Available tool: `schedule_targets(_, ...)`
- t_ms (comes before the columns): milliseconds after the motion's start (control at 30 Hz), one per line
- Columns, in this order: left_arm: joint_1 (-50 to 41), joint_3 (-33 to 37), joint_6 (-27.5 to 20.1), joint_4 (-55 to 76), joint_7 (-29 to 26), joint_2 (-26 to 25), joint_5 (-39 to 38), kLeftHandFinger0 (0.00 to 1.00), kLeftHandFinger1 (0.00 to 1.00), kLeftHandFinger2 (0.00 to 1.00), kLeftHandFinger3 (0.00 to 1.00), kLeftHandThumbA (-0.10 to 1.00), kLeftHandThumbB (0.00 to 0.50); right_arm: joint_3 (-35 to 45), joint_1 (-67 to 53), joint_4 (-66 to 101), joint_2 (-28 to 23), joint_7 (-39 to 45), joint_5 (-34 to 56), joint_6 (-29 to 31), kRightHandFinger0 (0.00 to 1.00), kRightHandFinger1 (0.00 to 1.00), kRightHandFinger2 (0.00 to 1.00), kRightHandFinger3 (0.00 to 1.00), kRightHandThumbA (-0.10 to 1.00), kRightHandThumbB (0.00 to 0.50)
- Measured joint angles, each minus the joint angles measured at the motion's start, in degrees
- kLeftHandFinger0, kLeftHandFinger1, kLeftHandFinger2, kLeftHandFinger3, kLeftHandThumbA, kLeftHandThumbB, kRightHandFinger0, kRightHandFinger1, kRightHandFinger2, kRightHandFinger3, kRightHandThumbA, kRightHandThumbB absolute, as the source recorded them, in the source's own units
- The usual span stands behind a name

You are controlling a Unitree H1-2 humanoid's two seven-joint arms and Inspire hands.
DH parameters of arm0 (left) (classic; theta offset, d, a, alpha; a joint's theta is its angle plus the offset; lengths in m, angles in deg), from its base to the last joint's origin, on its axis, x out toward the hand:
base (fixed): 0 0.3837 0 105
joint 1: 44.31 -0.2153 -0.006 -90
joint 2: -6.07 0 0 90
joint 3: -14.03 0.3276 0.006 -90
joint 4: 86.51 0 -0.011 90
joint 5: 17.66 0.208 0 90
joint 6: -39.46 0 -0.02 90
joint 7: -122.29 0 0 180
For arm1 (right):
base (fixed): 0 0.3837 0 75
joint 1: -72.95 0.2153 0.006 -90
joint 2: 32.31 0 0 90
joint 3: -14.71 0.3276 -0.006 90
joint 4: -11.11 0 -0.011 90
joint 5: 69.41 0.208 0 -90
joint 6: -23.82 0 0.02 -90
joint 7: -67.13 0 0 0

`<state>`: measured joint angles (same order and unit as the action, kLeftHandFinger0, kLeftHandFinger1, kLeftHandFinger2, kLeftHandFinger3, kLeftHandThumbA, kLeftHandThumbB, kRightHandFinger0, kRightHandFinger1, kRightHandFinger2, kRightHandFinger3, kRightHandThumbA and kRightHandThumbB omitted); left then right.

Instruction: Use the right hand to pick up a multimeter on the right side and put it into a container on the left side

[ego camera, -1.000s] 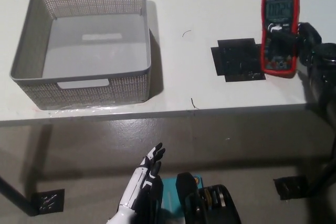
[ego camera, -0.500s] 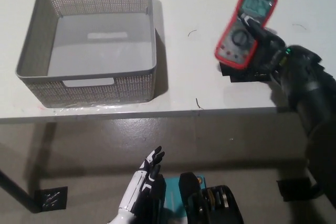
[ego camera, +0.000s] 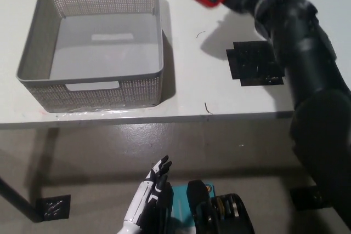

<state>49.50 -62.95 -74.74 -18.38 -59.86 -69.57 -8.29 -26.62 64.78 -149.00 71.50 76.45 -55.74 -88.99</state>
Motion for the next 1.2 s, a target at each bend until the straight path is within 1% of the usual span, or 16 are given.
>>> schedule_targets(33,-0.05,0.0,0.0,0.01,0.0,0.0,-0.01,1.0,1.0,1.0,1.0,1.0,0.456,-0.09,0.37,0.36,0.25,0.06,0.31,-0.18,0.0,0.11,0.63,0.93,-0.1,0.151)
schedule_targets(67,-0.14,0.0,0.0,0.03,0.0,0.0,-0.01,1.0,1.0,1.0,1.0,1.0,0.453,-0.26,1.2,0.91,0.85,0.14,0.99,-0.43,0.0,0.12,0.65,0.89,-0.1,0.145)
schedule_targets(100,-0.18,0.01,-0.01,0.03,0.0,0.0,-0.01,1.0,1.0,1.0,1.0,1.0,0.452,-0.34,1.75,1.04,1.13,0.2,1.28,-0.52,0.0,0.14,0.67,1.0,-0.1,0.137)
schedule_targets(233,-0.3,0.08,-0.02,0.06,0.01,0.0,-0.01,1.0,1.0,1.0,1.0,1.0,0.453,-1.37,4.24,1.1,3.09,0.36,2.46,-1.07,0.0,0.18,0.68,1.0,-0.1,0.084)
schedule_targets(333,-0.53,0.24,-0.07,0.15,0.0,-0.01,0.01,1.0,1.0,1.0,1.0,1.0,0.465,-4.45,6.09,0.37,4.89,0.67,2.75,-0.98,0.0,0.19,0.73,1.0,-0.1,0.146)
schedule_targets(367,-0.6,0.3,-0.09,0.15,-0.01,0.0,0.03,1.0,1.0,1.0,1.0,1.0,0.465,-5.45,6.58,-0.03,5.32,0.71,2.75,-0.83,0.0,0.18,0.73,1.0,-0.1,0.141)
schedule_targets(400,-0.67,0.43,-0.11,0.17,-0.01,0.0,0.06,1.0,1.0,1.0,1.0,1.0,0.463,-7.09,7.2,-0.63,5.98,0.64,2.65,-0.36,0.0,0.2,0.76,0.75,-0.1,0.189)
schedule_targets(433,-0.76,0.61,-0.13,0.25,-0.01,0.0,0.11,1.0,1.0,1.0,1.0,1.0,0.444,-8.72,7.77,-1.16,6.79,0.51,2.5,0.19,0.0,0.27,0.81,0.35,-0.1,0.189)
schedule_targets(500,-0.79,0.7,-0.11,0.22,0.0,0.0,0.16,1.0,1.0,1.0,1.0,1.0,0.437,-11.34,8.03,-1.49,7.77,0.01,1.71,1.12,0.0,0.31,0.75,0.46,-0.1,0.153)
schedule_targets(533,-0.77,0.81,-0.1,0.22,0.0,0.03,0.16,1.0,1.0,1.0,1.0,1.0,0.44,-13.74,7.94,-1.62,8.64,-0.58,0.85,2.13,0.0,0.32,0.7,0.63,-0.1,0.138)
schedule_targets(733,-0.83,0.77,-0.06,0.09,0.0,-0.09,0.17,1.0,1.0,1.0,1.0,1.0,0.46,-28.51,5.02,-4.1,12.84,-5.54,-6.27,6.59,0.0,0.34,0.7,0.75,-0.1,0.102)
schedule_targets(933,-0.85,0.89,-0.05,0.09,-0.01,-0.1,0.21,1.0,1.0,1.0,1.0,1.0,0.436,-40.4,1.72,-7.1,14.49,-10.46,-12.02,9.74,0.0,0.34,0.67,0.78,-0.1,0.113)
schedule_targets(1033,-0.84,1.15,-0.05,0.09,-0.01,-0.1,0.29,1.0,1.0,1.0,1.0,1.0,0.439,-45.8,0.55,-8.63,14.81,-12.62,-14.78,11.27,0.0,0.2,0.56,0.68,-0.1,0.126)
schedule_targets(1067,-0.84,1.29,-0.05,0.1,-0.02,-0.1,0.3,1.0,1.0,1.0,1.0,1.0,0.442,-47.52,0.25,-9.02,14.81,-13.24,-15.61,11.65,0.0,0.08,0.49,0.6,-0.1,0.138)
schedule_targets(1100,-0.84,1.42,-0.05,0.1,-0.02,-0.1,0.33,1.0,1.0,1.0,1.0,1.0,0.442,-49.12,-0.07,-9.31,14.81,-13.87,-16.38,12.05,0.0,0.02,0.45,0.55,-0.1,0.146)
schedule_targets(1200,-0.83,2.05,-0.05,0.1,-0.02,-0.1,0.45,1.0,1.0,1.0,1.0,1.0,0.443,-54.34,-0.69,-10.38,14.76,-15.81,-19.02,13.63,0.0,0.0,0.44,0.55,-0.1,0.147)
